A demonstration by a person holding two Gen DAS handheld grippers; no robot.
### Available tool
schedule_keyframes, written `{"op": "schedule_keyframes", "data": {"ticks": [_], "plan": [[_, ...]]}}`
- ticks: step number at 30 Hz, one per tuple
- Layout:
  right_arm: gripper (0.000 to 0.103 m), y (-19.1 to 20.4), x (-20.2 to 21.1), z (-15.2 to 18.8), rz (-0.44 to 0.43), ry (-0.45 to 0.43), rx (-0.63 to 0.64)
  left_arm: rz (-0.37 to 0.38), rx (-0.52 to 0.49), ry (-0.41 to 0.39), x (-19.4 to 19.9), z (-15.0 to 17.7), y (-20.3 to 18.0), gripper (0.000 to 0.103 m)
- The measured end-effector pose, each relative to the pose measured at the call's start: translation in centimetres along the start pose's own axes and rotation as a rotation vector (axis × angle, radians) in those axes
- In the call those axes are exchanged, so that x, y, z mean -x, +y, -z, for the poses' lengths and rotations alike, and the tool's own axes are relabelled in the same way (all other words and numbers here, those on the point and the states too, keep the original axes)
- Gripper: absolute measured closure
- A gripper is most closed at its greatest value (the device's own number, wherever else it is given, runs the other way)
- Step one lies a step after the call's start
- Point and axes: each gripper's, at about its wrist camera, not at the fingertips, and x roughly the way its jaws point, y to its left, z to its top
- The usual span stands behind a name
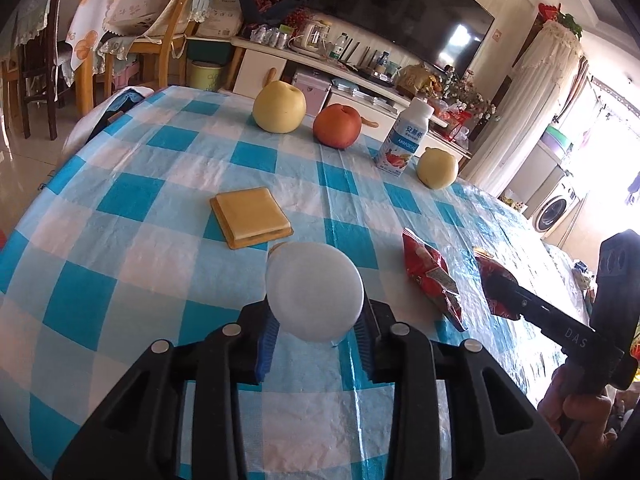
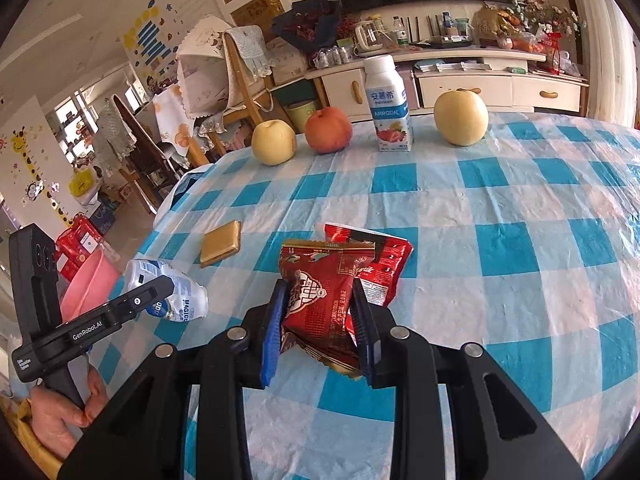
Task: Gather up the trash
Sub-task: 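Lift the bottle and wrapper and carry both toward the pink bucket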
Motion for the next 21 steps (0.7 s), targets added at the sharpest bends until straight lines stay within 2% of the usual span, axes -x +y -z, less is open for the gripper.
{"op": "schedule_keyframes", "data": {"ticks": [10,21], "plan": [[0.07,4.7,-0.5,0.1,-0.007,0.001,0.063,0.022,0.066,-0.042,2.3,-0.9,3.2,0.068],[0.07,9.8,-2.4,-0.1,-0.077,0.041,0.093,0.014,0.103,-0.154,6.7,-2.3,6.2,0.068]]}}
